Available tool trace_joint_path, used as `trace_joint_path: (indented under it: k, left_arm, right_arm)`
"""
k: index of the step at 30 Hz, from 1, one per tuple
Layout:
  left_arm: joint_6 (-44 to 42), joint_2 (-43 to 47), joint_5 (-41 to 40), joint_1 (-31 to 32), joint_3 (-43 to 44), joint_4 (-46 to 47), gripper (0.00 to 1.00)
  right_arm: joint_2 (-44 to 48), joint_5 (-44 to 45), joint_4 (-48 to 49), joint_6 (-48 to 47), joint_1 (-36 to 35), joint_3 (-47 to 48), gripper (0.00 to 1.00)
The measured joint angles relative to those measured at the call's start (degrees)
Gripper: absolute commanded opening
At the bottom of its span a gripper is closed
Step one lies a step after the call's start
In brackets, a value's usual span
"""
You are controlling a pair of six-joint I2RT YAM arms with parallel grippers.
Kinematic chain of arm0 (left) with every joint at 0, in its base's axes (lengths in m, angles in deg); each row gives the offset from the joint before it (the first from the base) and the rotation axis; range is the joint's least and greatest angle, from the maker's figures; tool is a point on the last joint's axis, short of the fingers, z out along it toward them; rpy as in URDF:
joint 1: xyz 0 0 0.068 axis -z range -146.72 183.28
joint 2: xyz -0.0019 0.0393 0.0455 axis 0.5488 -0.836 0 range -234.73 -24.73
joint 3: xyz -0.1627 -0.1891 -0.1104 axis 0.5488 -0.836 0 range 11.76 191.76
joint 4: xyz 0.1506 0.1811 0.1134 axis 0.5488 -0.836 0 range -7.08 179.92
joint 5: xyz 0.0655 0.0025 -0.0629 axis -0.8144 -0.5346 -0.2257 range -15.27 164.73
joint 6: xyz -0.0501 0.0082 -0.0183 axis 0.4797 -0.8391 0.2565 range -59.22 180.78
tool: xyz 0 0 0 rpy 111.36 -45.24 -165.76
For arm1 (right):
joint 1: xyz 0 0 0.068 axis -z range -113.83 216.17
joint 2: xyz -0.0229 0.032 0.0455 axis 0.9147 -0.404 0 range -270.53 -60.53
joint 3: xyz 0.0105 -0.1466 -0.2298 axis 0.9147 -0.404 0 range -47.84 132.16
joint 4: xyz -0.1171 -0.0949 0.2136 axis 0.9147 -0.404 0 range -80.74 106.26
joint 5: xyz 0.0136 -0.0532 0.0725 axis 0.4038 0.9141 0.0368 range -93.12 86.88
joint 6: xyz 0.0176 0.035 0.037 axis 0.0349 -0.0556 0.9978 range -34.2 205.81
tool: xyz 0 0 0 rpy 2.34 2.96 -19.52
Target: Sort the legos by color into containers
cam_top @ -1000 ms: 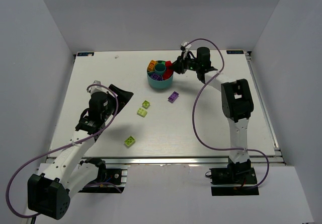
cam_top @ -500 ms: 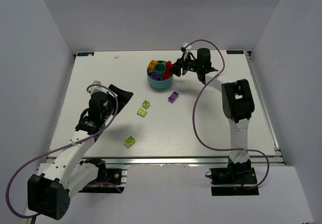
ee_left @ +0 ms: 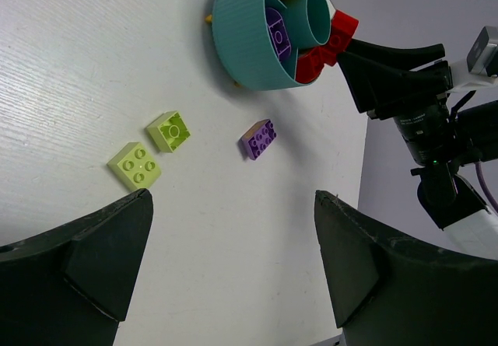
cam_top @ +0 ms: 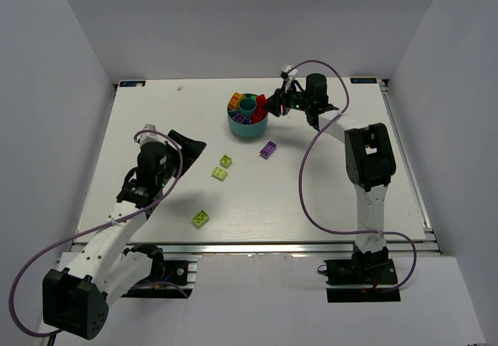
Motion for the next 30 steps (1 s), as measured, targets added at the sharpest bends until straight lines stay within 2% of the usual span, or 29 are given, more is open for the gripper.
trace_joint_path:
  k: [4,8,12,30]
  left_arm:
    - [0.0,0.0,0.0,0.0,0.0,0.1,0.94]
    - [0.0,0.0,0.0,0.0,0.0,0.1,0.94]
    - [0.0,0.0,0.0,0.0,0.0,0.1,0.94]
    - [0.2,0.0,0.0,0.0,-0.8,0.1,0.94]
  right_arm:
    - [0.0,0.2,0.0,0.1,0.0,0.1,0.42]
    - [0.0,0.2,-0.1,0.0,0.0,0.1,0.3]
    - [0.0,0.3,0.0,-0.3,0.0,0.3,0.23]
    - [1.7,-1.7,0.5,-8.2,0.1,-1.0,0.2]
